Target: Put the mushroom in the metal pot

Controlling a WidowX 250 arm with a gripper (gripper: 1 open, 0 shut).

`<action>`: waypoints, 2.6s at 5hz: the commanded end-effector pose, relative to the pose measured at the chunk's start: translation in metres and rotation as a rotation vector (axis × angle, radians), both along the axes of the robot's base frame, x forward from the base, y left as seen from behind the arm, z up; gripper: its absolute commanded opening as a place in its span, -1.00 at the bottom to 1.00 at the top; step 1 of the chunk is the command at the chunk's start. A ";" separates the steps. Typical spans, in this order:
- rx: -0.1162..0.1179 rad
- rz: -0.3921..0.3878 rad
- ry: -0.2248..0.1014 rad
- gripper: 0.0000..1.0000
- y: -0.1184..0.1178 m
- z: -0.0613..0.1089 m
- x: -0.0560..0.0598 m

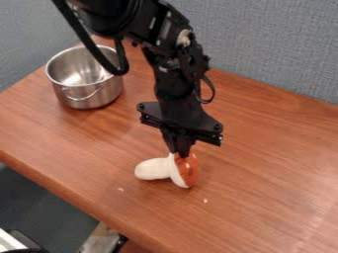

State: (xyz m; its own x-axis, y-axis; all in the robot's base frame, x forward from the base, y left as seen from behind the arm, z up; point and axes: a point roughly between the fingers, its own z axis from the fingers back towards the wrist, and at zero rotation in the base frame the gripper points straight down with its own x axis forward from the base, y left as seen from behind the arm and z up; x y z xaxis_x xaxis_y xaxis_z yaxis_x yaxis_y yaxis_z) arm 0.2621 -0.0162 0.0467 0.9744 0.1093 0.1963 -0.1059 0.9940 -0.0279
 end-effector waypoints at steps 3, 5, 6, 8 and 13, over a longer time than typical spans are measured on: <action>-0.004 -0.058 -0.073 1.00 0.003 0.045 0.012; -0.028 0.039 -0.116 1.00 0.052 0.073 -0.009; -0.003 0.100 -0.098 1.00 0.060 0.066 -0.021; -0.020 0.283 -0.094 1.00 0.063 0.066 -0.021; 0.023 0.523 0.034 1.00 0.012 0.002 0.013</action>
